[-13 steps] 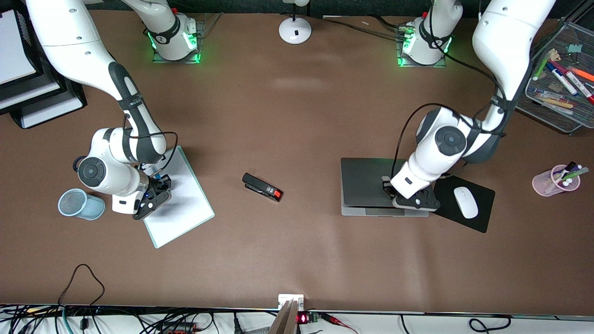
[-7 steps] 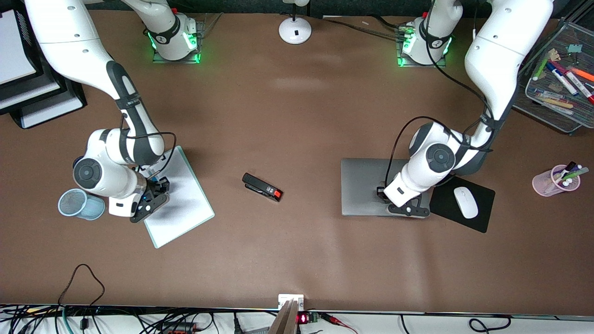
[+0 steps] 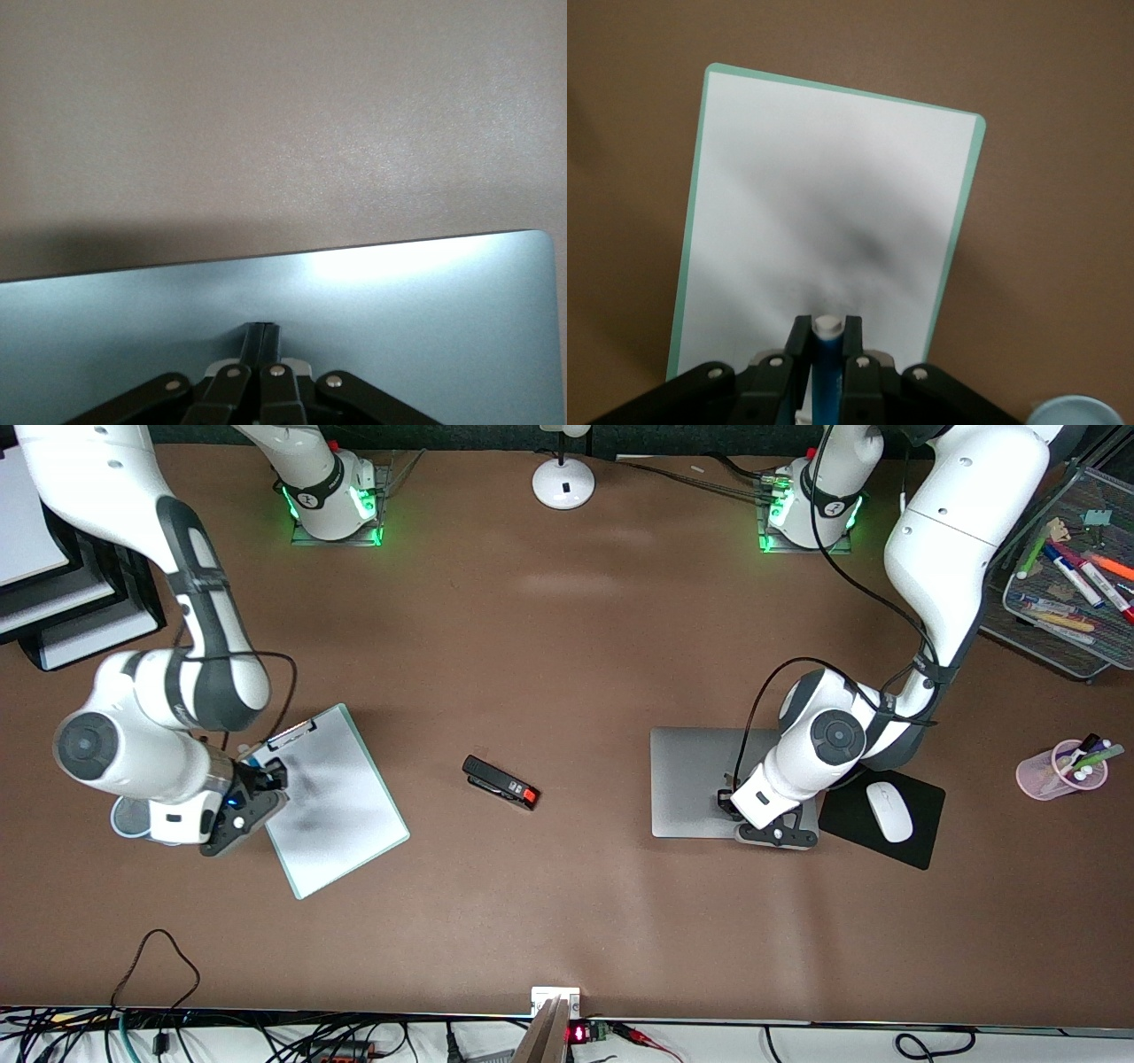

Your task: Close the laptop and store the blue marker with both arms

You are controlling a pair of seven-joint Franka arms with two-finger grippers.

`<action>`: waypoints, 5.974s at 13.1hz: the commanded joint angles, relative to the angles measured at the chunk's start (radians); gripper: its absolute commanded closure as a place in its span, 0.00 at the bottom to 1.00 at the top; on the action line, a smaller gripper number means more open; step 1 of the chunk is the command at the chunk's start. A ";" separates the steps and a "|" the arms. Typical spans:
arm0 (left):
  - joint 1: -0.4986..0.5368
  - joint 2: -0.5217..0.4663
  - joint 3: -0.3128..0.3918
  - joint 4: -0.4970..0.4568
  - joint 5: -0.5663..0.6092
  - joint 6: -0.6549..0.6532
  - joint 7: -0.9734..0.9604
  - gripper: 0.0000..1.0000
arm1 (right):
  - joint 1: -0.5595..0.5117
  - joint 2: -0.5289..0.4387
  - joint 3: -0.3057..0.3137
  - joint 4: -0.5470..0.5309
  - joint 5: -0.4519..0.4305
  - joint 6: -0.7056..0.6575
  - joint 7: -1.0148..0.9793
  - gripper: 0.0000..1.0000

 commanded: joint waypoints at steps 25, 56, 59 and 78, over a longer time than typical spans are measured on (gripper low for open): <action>0.091 -0.504 -0.078 0.273 -0.168 -0.909 0.205 0.00 | -0.559 0.186 0.008 0.281 0.894 -0.511 -1.499 1.00; -0.052 -0.771 0.329 -0.016 -0.245 -0.779 0.513 0.00 | -0.337 0.065 0.010 0.326 0.459 -0.538 -0.397 0.00; -0.047 -0.769 0.330 -0.016 -0.246 -0.779 0.519 0.00 | -0.277 0.000 0.016 0.326 0.345 -0.541 -0.214 0.00; -0.043 -0.749 0.332 -0.012 -0.253 -0.773 0.519 0.00 | -0.005 -0.161 0.013 0.322 -0.065 -0.716 0.456 0.00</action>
